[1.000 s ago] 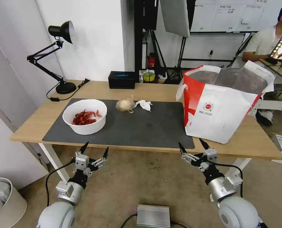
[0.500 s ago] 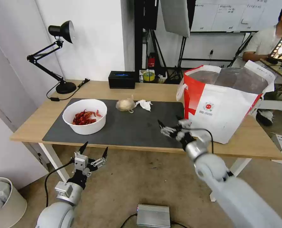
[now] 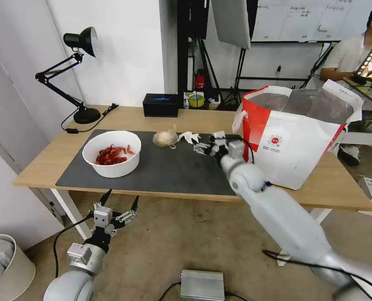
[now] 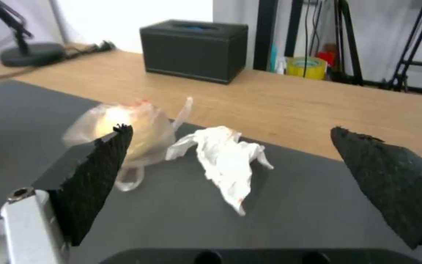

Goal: Pick up the trash from the table and place it into the takeout bag.

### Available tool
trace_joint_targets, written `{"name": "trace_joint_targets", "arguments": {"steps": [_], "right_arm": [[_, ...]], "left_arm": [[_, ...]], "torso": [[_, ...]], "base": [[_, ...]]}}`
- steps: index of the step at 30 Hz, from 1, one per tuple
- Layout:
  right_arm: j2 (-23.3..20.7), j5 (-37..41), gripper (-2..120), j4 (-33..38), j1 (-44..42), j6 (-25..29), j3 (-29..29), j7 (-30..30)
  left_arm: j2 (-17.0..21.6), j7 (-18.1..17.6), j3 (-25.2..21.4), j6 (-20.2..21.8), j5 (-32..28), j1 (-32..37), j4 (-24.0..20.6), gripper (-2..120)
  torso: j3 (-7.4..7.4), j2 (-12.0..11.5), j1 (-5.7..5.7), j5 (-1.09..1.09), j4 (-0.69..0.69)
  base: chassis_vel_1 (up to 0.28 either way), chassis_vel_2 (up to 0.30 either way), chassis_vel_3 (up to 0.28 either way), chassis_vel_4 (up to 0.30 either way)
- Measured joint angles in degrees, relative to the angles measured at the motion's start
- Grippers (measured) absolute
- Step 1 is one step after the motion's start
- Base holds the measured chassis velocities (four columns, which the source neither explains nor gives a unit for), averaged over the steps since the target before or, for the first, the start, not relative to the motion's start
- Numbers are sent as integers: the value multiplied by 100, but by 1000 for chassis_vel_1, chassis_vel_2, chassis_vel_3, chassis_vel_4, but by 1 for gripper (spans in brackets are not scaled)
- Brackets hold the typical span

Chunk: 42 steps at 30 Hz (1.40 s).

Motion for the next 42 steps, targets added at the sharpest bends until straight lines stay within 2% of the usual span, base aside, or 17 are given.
{"name": "trace_joint_targets", "arguments": {"steps": [9, 12, 18, 23, 26, 33, 42], "right_arm": [[475, -109, 100, -1127, 606, -50, -268, 1], [753, -199, 100, -1679, 882, -50, -312, -92], [1213, -440, 100, -2426, 1247, -50, -323, -243], [1385, -553, 100, -2716, 1335, -50, -289, -290], [1660, -782, 100, -3189, 1460, -25, -175, -394], [1825, -991, 100, -3577, 1580, -8, -88, -495], [1804, -1021, 100, -3724, 1607, -25, -67, -630]], "left_arm": [[-71, -2, -10, -14, 82, 69, -10, 100], [-79, -3, -21, -19, 93, 80, -9, 100], [-102, -4, -21, -28, 115, 98, -6, 100], [-105, -4, -22, -31, 118, 106, -6, 100], [-92, -3, -43, -39, 116, 111, -6, 100], [-78, -2, -48, -50, 101, 107, -1, 100], [-86, 0, -16, -63, 100, 103, 15, 100]], "torso": [[0, 0, 0, 1, -1], [0, 0, -1, 1, -1], [-1, 0, -1, 0, 0], [0, 0, -1, 1, -1], [0, 0, 0, 1, 0], [-1, 0, -1, 1, 0], [0, 1, -2, 1, -1]], "base": [[0, 0, 0, 0], [0, 0, 0, 0], [0, 0, 0, 0], [0, 0, 0, 0], [0, 0, 0, 0], [0, 0, 0, 0], [0, 0, 0, 0]]}}
